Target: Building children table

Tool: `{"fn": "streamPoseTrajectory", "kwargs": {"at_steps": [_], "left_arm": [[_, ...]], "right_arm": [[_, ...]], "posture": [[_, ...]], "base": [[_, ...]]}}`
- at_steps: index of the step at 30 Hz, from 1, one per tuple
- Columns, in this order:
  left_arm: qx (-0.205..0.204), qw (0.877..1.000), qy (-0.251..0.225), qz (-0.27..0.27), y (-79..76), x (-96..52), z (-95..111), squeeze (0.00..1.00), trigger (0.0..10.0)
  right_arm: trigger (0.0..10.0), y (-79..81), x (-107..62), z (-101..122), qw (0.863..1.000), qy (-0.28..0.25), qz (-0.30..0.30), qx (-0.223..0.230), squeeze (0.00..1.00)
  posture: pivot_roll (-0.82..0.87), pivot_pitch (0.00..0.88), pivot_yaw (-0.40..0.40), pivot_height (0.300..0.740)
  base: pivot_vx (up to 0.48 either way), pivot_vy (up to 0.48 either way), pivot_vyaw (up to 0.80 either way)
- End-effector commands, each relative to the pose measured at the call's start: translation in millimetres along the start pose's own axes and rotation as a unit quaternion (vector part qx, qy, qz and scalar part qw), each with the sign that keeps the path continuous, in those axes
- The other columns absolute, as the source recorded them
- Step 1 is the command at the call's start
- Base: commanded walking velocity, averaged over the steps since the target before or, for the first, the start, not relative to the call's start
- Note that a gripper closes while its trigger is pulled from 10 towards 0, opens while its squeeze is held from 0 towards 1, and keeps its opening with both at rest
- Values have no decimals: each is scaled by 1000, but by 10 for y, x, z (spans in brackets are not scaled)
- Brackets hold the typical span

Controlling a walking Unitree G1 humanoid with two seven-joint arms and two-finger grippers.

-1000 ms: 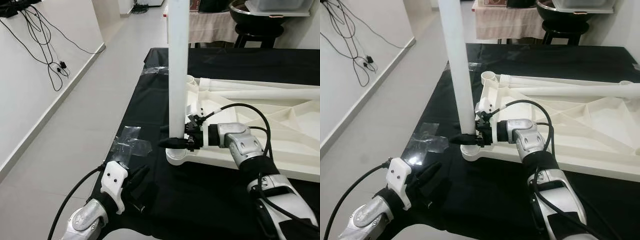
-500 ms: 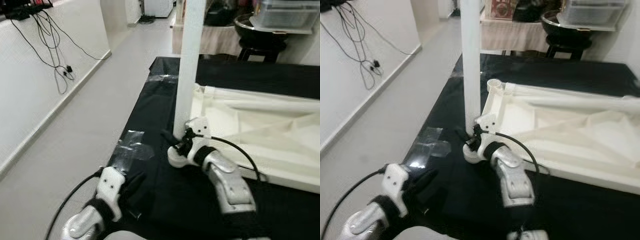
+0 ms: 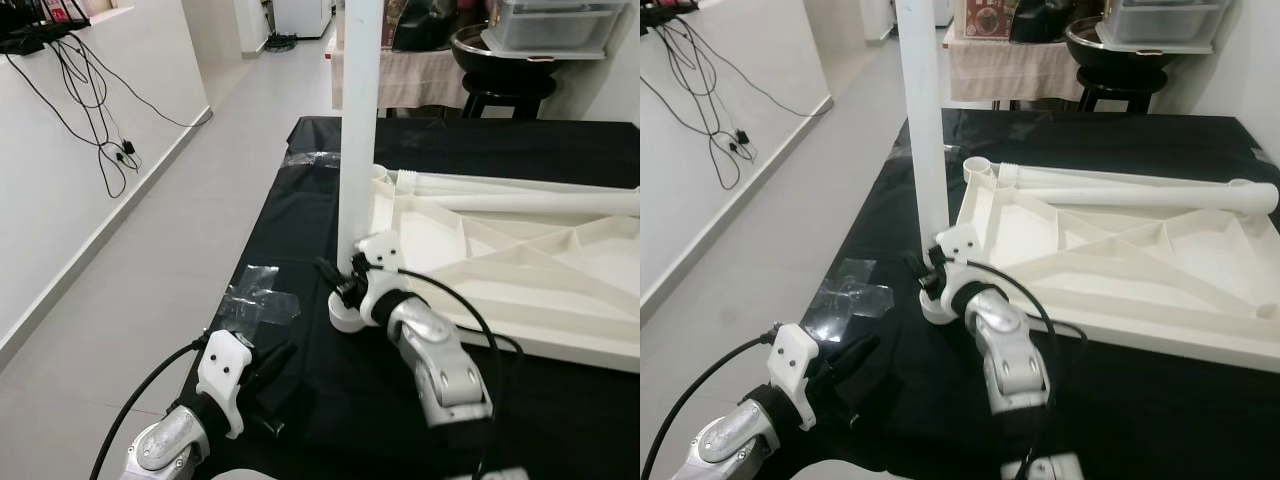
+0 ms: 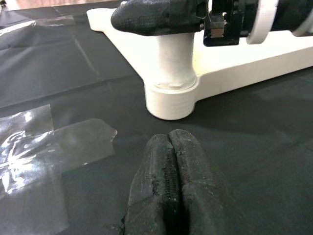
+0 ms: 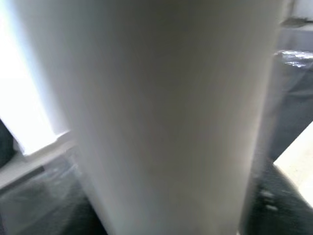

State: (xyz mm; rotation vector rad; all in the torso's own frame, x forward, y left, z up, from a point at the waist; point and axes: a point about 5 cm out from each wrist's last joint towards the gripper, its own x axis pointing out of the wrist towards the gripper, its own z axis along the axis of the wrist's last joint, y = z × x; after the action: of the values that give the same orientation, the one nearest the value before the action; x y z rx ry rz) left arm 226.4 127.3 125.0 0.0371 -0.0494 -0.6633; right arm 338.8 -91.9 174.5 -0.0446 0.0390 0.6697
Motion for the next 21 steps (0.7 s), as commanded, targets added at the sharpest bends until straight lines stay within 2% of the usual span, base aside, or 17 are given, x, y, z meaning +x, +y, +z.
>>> {"fn": "streamPoseTrajectory", "kwargs": {"at_steps": [1,2,3,4,5,6,7,8,9,10,11,12,14,19,21], "left_arm": [[-4,1000,6,4,4,-16,-35,0,10000],[-4,1000,6,2,2,-11,-35,0,10000],[-4,1000,6,2,2,-11,-35,0,10000],[-5,1000,7,0,-4,-6,-36,0,10000],[-5,1000,7,0,-4,-6,-36,0,10000],[-5,1000,6,-1,-10,-2,-36,0,10000],[-5,1000,6,-1,-10,-2,-36,0,10000],[-5,1000,6,-2,-16,0,-36,0,10000],[-5,1000,6,-2,-16,0,-36,0,10000],[-5,1000,6,-2,-22,1,-35,0,10000],[-5,1000,6,-1,-27,1,-36,0,10000],[-5,1000,6,-1,-27,1,-36,0,10000],[-4,1000,6,1,-33,-4,-36,0,10000],[-4,1000,6,1,-37,-9,-37,0,10000],[-4,1000,7,0,-41,-14,-38,0,10000]], "right_arm": [[10000,95,50,-43,999,7,43,21,561],[10000,190,44,43,994,-5,110,25,1000],[10000,190,44,43,994,-5,110,25,1000],[10000,252,8,95,982,-12,189,3,1000],[10000,252,8,95,982,-12,189,3,1000],[10000,271,-27,107,968,-6,252,-17,898],[10000,271,-27,107,968,-6,252,-17,898],[10000,231,-28,107,955,6,294,-31,898],[10000,231,-28,107,955,6,294,-31,898],[10000,162,-13,91,947,22,319,-42,0],[10000,94,18,66,940,41,336,-46,0],[10000,94,18,66,940,41,336,-46,0],[10000,-18,101,53,937,64,341,-40,0],[10000,-61,145,58,937,67,342,-26,0],[10000,-74,143,38,929,76,363,-8,0]], "posture": [[-14,127,38,740],[-17,125,40,740],[-17,125,40,740],[-9,124,41,740],[-9,124,41,740],[-4,122,36,740],[-4,122,36,740],[-1,124,34,740],[-1,124,34,740],[4,124,29,740],[9,126,26,740],[9,126,26,740],[14,127,27,740],[16,129,27,740],[20,131,31,740]], "base": [[0,0,0],[0,0,0],[0,0,0],[0,0,0],[0,0,0],[0,0,0],[0,0,0],[0,0,0],[0,0,0],[0,0,0],[0,0,0],[0,0,0],[0,0,0],[0,0,0],[0,0,0]]}}
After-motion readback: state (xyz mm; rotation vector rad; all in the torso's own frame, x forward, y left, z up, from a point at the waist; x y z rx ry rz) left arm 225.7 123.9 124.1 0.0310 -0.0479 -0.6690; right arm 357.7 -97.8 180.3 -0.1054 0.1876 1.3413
